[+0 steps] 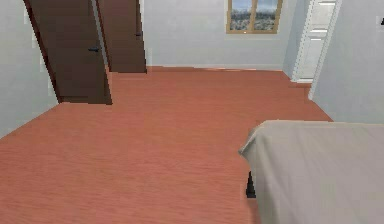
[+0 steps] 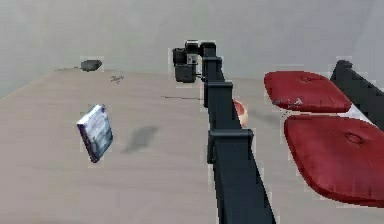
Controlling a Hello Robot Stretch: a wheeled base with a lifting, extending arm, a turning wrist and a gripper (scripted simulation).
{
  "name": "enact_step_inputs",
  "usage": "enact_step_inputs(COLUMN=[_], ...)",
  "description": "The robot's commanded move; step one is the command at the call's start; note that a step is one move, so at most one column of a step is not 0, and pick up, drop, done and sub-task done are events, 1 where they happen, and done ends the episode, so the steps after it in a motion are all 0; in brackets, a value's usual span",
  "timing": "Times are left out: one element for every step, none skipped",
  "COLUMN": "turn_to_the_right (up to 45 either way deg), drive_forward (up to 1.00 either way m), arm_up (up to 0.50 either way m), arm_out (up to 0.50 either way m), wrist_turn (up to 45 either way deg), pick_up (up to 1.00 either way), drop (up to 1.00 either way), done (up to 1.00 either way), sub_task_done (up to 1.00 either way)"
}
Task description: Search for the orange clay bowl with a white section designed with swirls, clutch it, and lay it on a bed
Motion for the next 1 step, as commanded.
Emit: enact_step_inputs(turn_to_the_right=[0.0], drive_forward=[0.0], arm_up=[0.04], arm_out=[0.0], wrist_turn=[0.0], pick_up=[0.0], drop=[0.0], done=[0.0], sub_task_done=[0.0])
